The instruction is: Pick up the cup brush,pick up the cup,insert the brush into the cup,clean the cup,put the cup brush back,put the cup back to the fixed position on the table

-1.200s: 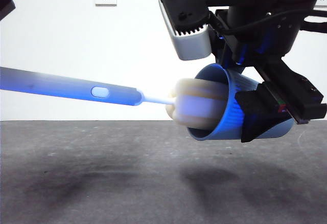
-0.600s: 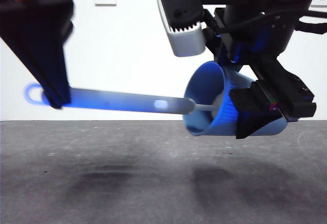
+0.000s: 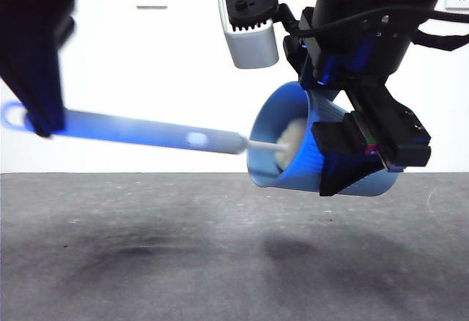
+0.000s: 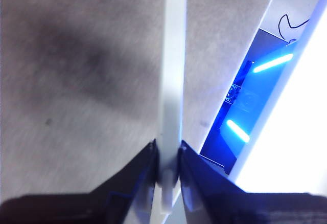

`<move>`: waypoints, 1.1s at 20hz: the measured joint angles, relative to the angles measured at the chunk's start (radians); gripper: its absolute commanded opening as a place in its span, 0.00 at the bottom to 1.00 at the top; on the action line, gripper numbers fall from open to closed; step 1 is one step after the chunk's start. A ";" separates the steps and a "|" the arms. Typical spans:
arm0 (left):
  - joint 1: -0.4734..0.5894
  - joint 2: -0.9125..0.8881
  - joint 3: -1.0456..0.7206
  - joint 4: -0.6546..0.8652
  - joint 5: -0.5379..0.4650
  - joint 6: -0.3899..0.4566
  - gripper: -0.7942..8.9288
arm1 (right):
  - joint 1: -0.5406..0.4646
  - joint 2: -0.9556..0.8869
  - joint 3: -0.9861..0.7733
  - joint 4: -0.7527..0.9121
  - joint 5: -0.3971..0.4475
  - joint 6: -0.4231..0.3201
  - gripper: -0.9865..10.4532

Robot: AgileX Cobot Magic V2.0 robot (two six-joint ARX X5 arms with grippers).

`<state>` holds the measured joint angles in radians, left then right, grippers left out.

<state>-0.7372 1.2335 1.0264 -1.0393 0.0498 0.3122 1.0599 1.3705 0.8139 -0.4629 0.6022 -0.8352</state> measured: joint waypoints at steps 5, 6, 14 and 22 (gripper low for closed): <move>0.064 -0.126 0.000 -0.107 -0.036 0.018 0.07 | -0.001 -0.001 0.003 0.005 0.008 0.040 0.07; 0.085 -0.153 0.000 -0.128 -0.037 0.023 0.07 | -0.001 -0.001 0.003 0.008 0.009 0.055 0.07; 0.220 -0.293 0.000 -0.209 -0.071 -0.007 0.07 | -0.002 -0.036 0.003 0.003 0.046 0.183 0.07; 0.284 -0.317 -0.020 -0.030 -0.069 -0.208 0.07 | -0.053 -0.252 0.003 0.012 0.055 0.528 0.07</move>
<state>-0.4534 0.9165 1.0065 -1.0691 -0.0189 0.1040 1.0073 1.1183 0.8173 -0.4511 0.6571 -0.3077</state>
